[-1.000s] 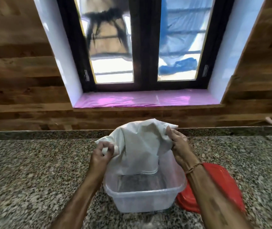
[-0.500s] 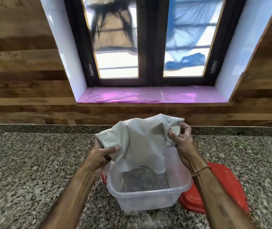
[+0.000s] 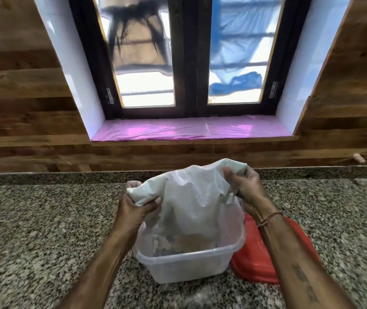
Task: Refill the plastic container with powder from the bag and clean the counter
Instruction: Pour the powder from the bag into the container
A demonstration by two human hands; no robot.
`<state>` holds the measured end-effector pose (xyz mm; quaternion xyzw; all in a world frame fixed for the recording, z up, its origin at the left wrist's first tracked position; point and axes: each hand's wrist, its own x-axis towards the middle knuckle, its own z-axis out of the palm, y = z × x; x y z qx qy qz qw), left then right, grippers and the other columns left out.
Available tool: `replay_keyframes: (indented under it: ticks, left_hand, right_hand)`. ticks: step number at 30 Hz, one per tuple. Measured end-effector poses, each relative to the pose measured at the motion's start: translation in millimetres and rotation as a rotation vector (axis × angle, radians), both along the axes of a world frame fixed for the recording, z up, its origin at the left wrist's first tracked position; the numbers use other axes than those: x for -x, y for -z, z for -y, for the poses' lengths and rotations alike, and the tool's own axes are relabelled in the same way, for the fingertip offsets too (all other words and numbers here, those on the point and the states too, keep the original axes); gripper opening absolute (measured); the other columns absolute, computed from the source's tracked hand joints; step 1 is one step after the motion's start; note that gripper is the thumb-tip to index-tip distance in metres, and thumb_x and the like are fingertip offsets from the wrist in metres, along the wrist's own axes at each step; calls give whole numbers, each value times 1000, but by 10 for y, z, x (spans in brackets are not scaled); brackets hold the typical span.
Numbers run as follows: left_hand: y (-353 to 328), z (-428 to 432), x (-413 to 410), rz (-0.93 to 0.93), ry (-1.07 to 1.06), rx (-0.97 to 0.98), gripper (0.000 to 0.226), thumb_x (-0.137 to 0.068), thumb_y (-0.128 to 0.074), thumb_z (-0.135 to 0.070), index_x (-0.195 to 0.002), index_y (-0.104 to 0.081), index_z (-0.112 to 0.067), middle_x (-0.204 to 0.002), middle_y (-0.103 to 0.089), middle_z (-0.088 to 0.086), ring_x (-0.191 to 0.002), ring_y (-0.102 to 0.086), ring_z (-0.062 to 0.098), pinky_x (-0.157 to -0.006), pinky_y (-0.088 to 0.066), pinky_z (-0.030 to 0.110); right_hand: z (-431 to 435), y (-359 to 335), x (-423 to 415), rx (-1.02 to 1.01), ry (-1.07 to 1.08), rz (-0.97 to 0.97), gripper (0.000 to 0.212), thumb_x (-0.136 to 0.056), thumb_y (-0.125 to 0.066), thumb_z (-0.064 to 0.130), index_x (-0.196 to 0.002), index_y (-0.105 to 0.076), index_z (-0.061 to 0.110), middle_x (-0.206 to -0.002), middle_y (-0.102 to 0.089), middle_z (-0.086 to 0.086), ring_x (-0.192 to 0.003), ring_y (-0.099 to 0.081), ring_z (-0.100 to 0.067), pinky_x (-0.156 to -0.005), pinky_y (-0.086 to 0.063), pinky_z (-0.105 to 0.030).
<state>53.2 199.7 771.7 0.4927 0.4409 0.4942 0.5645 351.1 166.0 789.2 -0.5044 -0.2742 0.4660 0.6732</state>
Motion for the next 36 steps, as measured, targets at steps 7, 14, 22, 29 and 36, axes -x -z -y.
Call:
replay_keyframes:
  ticks: [7,14,22,29,36]
  left_hand:
    - [-145,-101,0,196,-2,74,66,-66,-85,-4,-125,-58,5,-110,-72,22,-88,-72,29,-73,-61,37]
    - [-173,-96,36,185,-88,48,49,-59,-83,2,-100,-64,-17,-88,-73,5,-76,-70,21,-60,-60,34]
    - [-217,-115,211,-44,-35,-130,36,-72,-85,4,-98,-64,-10,-93,-71,15,-81,-67,24,-69,-57,36]
    - [-252,-209,276,-2,-121,-41,41,-64,-90,-11,-95,-64,-3,-85,-69,12,-75,-65,22,-60,-55,28]
    - [-525,-231,356,-330,32,-91,20,-75,-87,-11,-80,-67,-13,-76,-74,0,-73,-68,24,-56,-54,26]
  right_hand:
    - [10,-216,-193,-42,-49,258,17,-86,-78,2,-97,-65,4,-79,-68,-8,-65,-63,-18,-49,-52,-27]
    - [-152,-425,-267,13,-62,879,17,-83,-80,8,-86,-69,20,-80,-69,5,-69,-63,-6,-58,-53,-25]
    - [-266,-625,-195,112,-64,1292,19,-81,-84,40,-85,-69,29,-85,-70,11,-83,-67,-11,-69,-60,-36]
    - [-257,-611,-277,87,-132,1155,14,-87,-78,30,-80,-67,25,-80,-70,7,-77,-61,-11,-72,-57,-40]
    - [-120,-684,-289,59,-177,1070,12,-91,-73,26,-81,-68,22,-89,-72,1,-85,-65,-19,-79,-60,-43]
